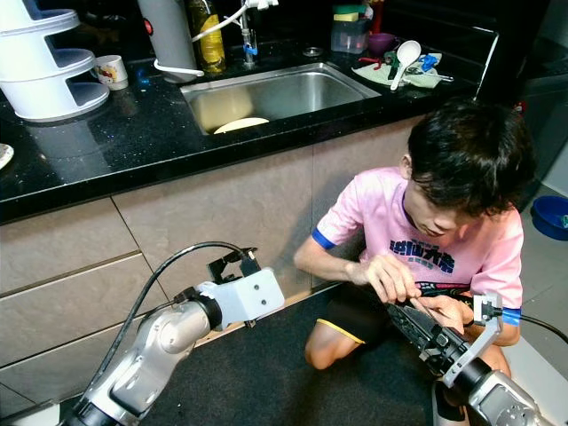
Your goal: Kitchen organization
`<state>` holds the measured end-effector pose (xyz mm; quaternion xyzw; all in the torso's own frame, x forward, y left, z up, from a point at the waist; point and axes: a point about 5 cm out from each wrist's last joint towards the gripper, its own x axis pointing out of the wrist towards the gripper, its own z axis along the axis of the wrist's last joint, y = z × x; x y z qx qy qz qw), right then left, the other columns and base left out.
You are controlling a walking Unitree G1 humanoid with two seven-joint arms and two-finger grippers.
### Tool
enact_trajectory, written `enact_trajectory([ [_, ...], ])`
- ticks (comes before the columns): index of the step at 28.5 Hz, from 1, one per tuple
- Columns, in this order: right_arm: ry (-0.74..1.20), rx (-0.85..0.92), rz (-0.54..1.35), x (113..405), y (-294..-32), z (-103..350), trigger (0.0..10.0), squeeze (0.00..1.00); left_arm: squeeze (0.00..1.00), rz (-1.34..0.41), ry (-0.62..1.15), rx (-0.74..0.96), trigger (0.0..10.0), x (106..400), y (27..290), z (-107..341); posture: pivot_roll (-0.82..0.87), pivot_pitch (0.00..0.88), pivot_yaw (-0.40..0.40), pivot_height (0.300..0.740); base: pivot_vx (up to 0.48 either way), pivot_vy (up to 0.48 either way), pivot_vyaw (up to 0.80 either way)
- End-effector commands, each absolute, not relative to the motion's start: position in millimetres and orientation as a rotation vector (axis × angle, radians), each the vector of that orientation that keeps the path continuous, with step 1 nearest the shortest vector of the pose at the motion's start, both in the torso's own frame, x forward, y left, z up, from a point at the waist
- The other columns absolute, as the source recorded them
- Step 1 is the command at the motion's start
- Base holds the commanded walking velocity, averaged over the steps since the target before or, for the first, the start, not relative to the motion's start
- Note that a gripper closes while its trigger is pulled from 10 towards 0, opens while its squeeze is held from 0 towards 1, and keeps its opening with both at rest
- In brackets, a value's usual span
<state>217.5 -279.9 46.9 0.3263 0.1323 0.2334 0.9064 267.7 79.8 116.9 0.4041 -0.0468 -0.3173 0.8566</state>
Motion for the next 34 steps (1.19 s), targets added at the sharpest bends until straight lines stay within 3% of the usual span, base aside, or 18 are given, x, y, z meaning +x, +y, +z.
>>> enact_trajectory([
  [1, 0.272, 0.674, 0.487, 219.2, -275.8, 45.5, 10.0, 0.00, 0.00, -0.675, -0.076, 0.861, 10.0, 267.2, 80.2, 111.7, -0.03, 0.000, -0.012, 0.740, 0.000, 0.000, 0.00],
  [34, 0.272, 0.671, 0.497, 221.1, -274.7, 45.5, 10.0, 0.00, 0.00, -0.675, -0.074, 0.860, 10.0, 265.2, 78.8, 108.6, -0.04, 0.000, -0.016, 0.740, 0.000, 0.000, 0.00],
])
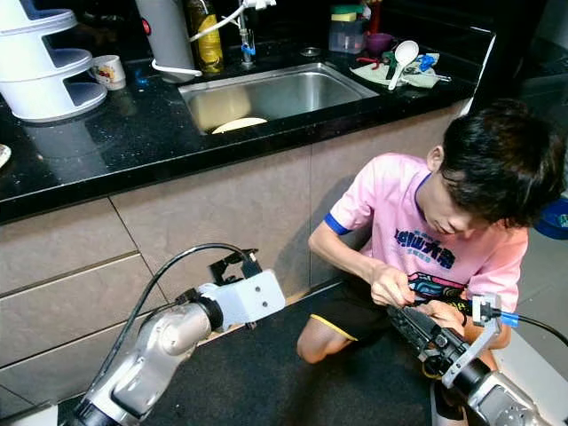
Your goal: Kitchen organization
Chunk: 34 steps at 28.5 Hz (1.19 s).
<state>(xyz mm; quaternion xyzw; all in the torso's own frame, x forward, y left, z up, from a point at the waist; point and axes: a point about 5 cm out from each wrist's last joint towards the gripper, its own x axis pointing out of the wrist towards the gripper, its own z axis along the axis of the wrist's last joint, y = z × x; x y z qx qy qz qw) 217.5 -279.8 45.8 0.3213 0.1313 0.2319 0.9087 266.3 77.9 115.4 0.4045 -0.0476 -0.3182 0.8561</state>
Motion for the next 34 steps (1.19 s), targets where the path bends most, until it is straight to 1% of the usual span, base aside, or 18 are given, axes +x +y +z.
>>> enact_trajectory([
  [1, 0.273, 0.671, 0.498, 221.2, -274.4, 45.4, 10.0, 0.00, 0.00, -0.675, -0.075, 0.860, 10.0, 265.2, 78.8, 108.7, -0.04, 0.000, -0.016, 0.740, 0.000, 0.000, 0.00],
  [34, 0.278, 0.675, 0.503, 219.7, -272.8, 43.7, 10.0, 0.00, 0.00, -0.675, -0.078, 0.859, 10.0, 262.6, 79.5, 109.2, -0.03, 0.000, -0.018, 0.740, 0.000, 0.000, 0.00],
])
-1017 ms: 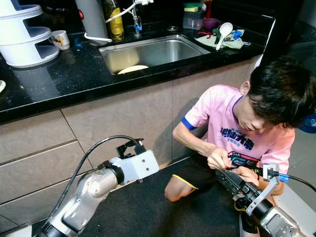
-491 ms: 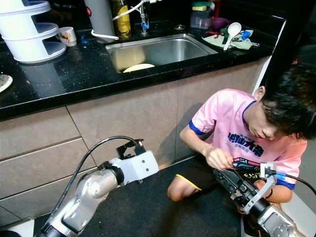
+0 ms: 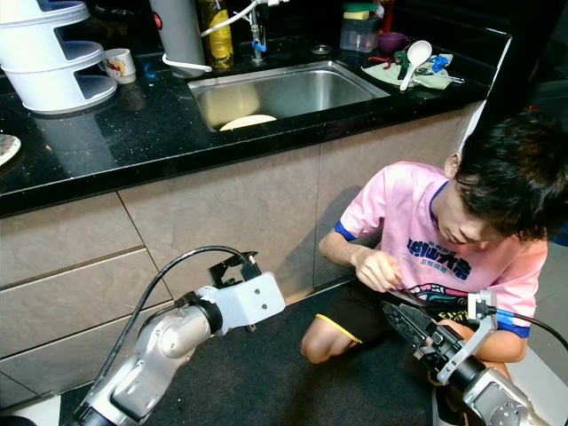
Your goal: Kitchen organization
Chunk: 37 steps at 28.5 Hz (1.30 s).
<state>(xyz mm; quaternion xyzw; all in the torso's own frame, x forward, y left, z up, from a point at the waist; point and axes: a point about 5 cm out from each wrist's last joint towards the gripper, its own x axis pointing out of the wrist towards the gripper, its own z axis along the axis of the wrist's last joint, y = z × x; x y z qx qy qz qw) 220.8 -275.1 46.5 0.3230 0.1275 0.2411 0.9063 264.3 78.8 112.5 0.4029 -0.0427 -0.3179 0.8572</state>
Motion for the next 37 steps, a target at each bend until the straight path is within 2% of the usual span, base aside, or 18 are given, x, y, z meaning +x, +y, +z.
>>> enact_trajectory([
  [1, 0.278, 0.675, 0.502, 219.9, -273.1, 43.8, 10.0, 0.00, 0.00, -0.675, -0.078, 0.859, 10.0, 262.8, 79.2, 109.1, -0.03, 0.000, -0.017, 0.740, 0.000, 0.000, 0.00],
  [37, 0.295, 0.687, 0.491, 214.1, -272.0, 38.6, 10.0, 0.00, 0.00, -0.676, -0.081, 0.860, 10.0, 264.5, 79.0, 111.5, -0.04, 0.000, -0.002, 0.740, 0.000, 0.000, 0.00],
])
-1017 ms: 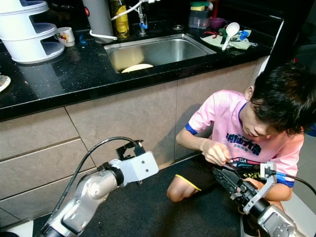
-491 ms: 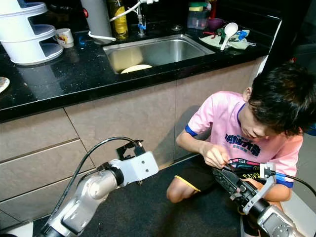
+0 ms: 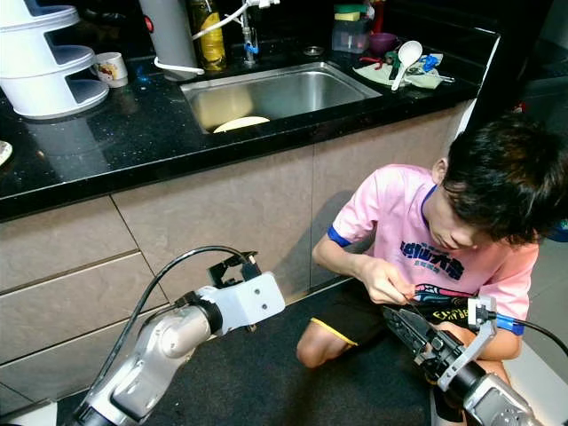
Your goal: Kitchen organization
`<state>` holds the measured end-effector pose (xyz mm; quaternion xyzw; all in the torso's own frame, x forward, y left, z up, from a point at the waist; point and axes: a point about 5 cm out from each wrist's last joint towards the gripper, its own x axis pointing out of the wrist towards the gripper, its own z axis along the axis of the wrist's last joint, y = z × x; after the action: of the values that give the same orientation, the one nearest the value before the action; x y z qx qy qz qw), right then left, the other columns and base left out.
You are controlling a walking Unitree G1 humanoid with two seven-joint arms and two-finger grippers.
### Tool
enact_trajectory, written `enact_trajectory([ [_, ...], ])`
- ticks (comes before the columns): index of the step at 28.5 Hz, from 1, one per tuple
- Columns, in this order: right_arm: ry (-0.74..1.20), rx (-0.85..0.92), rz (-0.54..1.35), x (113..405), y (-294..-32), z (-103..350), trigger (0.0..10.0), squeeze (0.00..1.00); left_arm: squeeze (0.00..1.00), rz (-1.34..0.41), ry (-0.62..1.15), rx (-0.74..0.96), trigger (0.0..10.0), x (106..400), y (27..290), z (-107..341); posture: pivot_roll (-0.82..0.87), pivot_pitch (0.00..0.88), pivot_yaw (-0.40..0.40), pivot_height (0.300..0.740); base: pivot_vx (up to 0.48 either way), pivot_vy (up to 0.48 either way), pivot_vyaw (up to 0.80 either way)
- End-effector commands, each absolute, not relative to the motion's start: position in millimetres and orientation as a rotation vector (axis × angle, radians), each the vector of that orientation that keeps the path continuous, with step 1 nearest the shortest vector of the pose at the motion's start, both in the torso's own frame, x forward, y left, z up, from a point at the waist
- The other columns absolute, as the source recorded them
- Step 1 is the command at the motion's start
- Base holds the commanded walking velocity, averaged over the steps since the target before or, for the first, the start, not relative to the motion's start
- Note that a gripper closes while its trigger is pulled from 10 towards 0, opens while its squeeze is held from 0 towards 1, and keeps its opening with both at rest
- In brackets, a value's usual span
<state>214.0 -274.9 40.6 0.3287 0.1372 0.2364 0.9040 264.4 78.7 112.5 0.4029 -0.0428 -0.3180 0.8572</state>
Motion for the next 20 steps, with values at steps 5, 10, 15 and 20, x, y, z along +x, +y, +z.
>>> enact_trajectory([
  [5, 0.291, 0.686, 0.486, 213.6, -273.6, 39.5, 10.0, 0.00, 0.00, -0.676, -0.082, 0.861, 10.0, 264.6, 79.3, 112.0, -0.04, 0.000, 0.000, 0.740, 0.000, 0.000, 0.00],
  [10, 0.289, 0.686, 0.485, 213.7, -273.9, 40.0, 10.0, 0.00, 0.00, -0.677, -0.082, 0.861, 10.0, 264.8, 79.2, 112.3, -0.04, 0.000, -0.001, 0.740, 0.000, 0.000, 0.00],
  [15, 0.283, 0.684, 0.486, 214.8, -274.3, 41.7, 10.0, 0.00, 0.00, -0.676, -0.082, 0.861, 10.0, 265.5, 79.2, 112.9, -0.04, 0.000, -0.003, 0.740, 0.000, 0.000, 0.00],
  [20, 0.276, 0.682, 0.488, 216.8, -274.4, 43.7, 10.0, 0.00, 0.00, -0.676, -0.082, 0.861, 10.0, 266.4, 79.1, 113.5, -0.04, 0.000, -0.005, 0.740, 0.000, 0.000, 0.00],
])
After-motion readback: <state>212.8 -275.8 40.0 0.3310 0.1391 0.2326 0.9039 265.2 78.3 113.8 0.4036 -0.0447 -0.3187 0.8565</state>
